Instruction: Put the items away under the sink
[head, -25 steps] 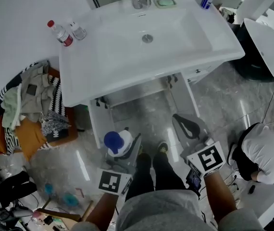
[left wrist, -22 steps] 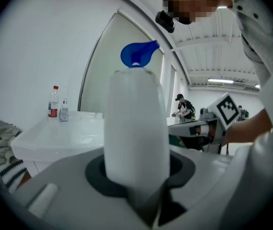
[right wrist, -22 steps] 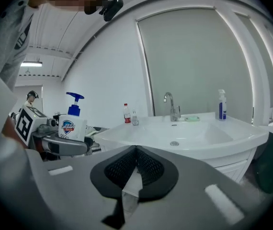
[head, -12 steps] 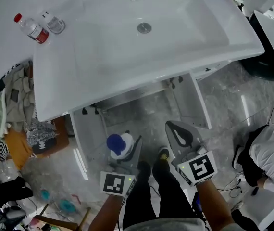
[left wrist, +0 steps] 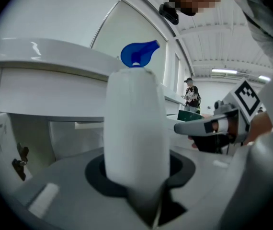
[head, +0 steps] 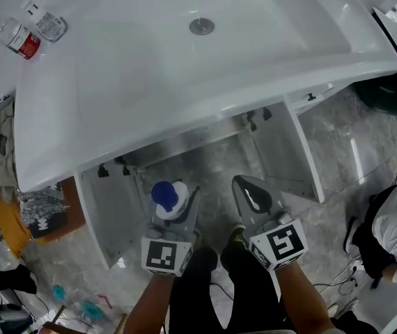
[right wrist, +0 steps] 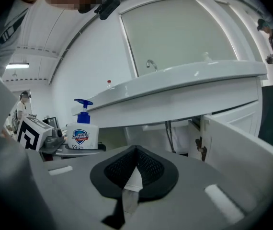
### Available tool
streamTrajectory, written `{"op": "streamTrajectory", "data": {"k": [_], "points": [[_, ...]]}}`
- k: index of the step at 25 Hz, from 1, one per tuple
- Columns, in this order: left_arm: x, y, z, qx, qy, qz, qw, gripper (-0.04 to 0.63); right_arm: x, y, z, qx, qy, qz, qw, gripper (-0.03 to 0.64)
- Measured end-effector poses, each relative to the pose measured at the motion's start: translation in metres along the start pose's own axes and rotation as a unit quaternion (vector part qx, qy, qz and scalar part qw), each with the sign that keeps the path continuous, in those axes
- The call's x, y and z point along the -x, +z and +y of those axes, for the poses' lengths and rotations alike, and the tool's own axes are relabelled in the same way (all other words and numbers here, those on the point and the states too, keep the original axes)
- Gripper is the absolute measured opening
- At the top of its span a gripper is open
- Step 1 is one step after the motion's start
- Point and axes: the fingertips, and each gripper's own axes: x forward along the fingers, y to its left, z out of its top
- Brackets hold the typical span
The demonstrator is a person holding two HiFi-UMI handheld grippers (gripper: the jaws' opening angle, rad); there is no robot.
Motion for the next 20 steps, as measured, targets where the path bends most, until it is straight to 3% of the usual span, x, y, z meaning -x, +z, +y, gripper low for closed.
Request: {"op": "streamTrajectory", "data": {"k": [5,9,14,20], "points": [[-0.045,-0.037,0.012,-0.033,-0.011,-0.008,0.9994,0.163,-0.033,-0.041,-0.023,-0.005,-0.012,-0.004,1.000,0.000],[-0.074,-0.063,0.014,-0.036,-0.019,-0.012,0.9991,0.163,-0.055,-0.067,-0.041,-0.003,-0.016,-0.016,1.000,0.000],[-0.125,-0.104,0.024,-0.082,-0.038,-0.044,0.9949,0.163,-0.085,-0.101,-0.066,0.009,-0.034,-0.048,0.998,0.000],[-0.197,-0.155,0.041,-0.095,-0.068,-0.072,0.9906,0.163,-0.130,-0.159,-0.093,0.013,-0.053,-0.093,0.994,0.000]]}}
